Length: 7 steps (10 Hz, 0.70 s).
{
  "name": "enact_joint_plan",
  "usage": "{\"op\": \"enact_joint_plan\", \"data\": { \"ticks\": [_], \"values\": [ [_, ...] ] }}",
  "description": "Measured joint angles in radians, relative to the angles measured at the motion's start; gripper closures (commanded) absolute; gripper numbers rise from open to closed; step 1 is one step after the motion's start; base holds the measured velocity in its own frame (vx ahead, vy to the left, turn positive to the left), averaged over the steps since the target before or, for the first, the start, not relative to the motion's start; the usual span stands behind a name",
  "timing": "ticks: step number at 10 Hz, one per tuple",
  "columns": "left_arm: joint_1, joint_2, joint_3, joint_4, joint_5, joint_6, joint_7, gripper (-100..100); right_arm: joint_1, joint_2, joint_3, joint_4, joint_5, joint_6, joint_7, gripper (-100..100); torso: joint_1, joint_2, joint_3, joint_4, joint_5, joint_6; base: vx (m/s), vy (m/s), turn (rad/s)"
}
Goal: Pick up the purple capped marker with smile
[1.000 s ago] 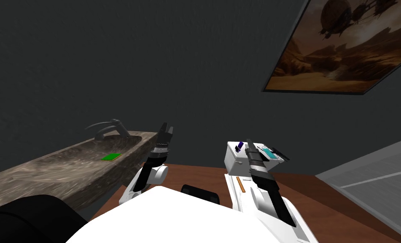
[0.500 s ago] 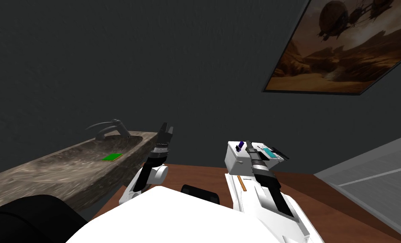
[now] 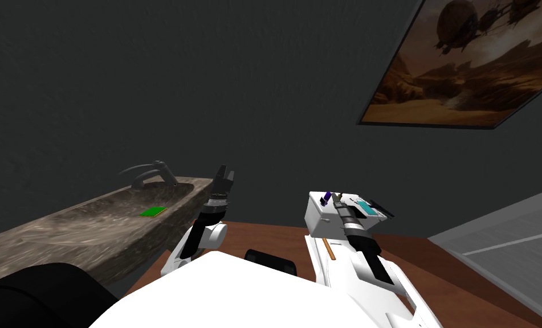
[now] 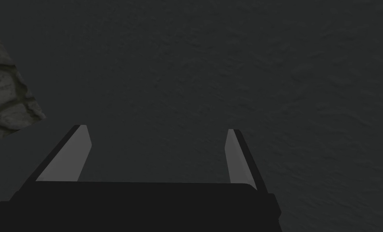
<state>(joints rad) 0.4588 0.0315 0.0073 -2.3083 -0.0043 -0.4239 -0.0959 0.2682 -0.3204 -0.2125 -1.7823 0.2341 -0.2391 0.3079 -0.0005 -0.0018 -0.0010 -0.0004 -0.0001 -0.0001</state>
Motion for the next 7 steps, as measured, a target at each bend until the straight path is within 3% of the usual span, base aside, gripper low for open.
{"op": "enact_joint_plan", "data": {
  "ticks": [7],
  "values": [
    [0.000, 0.000, 0.000, 0.000, 0.000, 0.000, 0.000, 0, -0.022, -0.070, 0.016, 0.162, 0.129, -0.027, 0.128, -100, -0.002, -0.001, -0.001, 0.000, 0.000, 0.000, 0.041, -0.029, 0.052]
  ]
}}
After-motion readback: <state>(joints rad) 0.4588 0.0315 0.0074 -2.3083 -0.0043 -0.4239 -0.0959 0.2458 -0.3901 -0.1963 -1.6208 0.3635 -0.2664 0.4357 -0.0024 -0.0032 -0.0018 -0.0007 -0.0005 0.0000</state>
